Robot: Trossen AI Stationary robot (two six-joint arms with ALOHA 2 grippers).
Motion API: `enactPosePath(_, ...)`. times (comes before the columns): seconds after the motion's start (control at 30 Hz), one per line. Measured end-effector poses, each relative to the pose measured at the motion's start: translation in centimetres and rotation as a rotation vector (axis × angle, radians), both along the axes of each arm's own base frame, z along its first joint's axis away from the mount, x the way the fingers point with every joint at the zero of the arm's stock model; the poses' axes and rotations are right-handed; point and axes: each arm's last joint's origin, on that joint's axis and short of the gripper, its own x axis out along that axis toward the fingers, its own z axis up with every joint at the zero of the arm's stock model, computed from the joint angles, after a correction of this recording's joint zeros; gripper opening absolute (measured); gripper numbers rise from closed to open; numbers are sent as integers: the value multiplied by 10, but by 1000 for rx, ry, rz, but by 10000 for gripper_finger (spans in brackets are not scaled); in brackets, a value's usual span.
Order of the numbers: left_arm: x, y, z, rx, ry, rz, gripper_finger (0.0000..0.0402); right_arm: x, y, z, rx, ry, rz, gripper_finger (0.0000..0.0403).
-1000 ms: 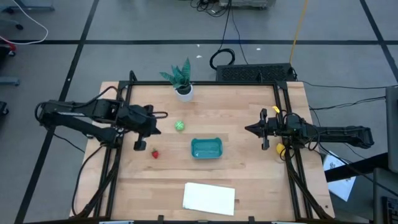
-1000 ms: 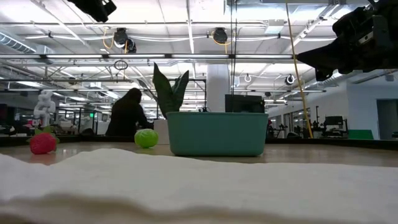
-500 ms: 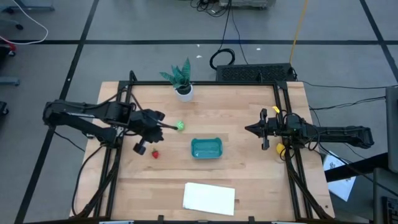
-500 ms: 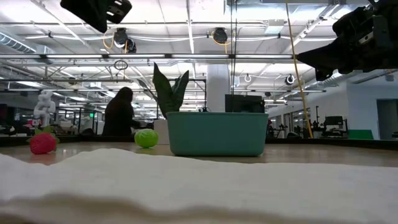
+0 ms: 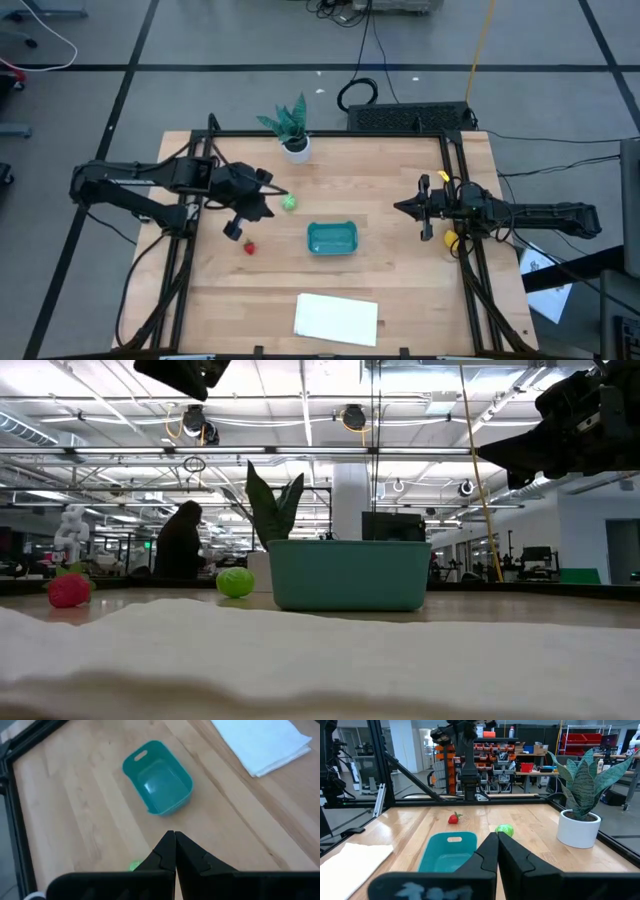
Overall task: Pick and placing Produce into tupperware
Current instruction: Put the red strawberry into the blue container
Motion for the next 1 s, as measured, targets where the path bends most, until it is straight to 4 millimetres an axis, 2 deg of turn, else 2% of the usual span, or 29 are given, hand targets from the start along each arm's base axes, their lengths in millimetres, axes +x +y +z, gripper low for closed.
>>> enactPosePath(0.1, 3, 6, -3, 12, 19, 9, 1, 0, 0, 0, 0, -2, 0, 0)
enactPosePath(0.37, 19, 20, -26, 14, 158, 34, 1, 0, 0, 1, -1, -7, 0, 0)
enactPosePath(0.57, 21, 14, -36, 34, 229, -133, 1, 0, 0, 1, -1, -13, 0, 0)
enactPosePath(1.0, 8, -1, -42, 5, 384, -165, 1, 0, 0, 1, -2, -12, 0, 0)
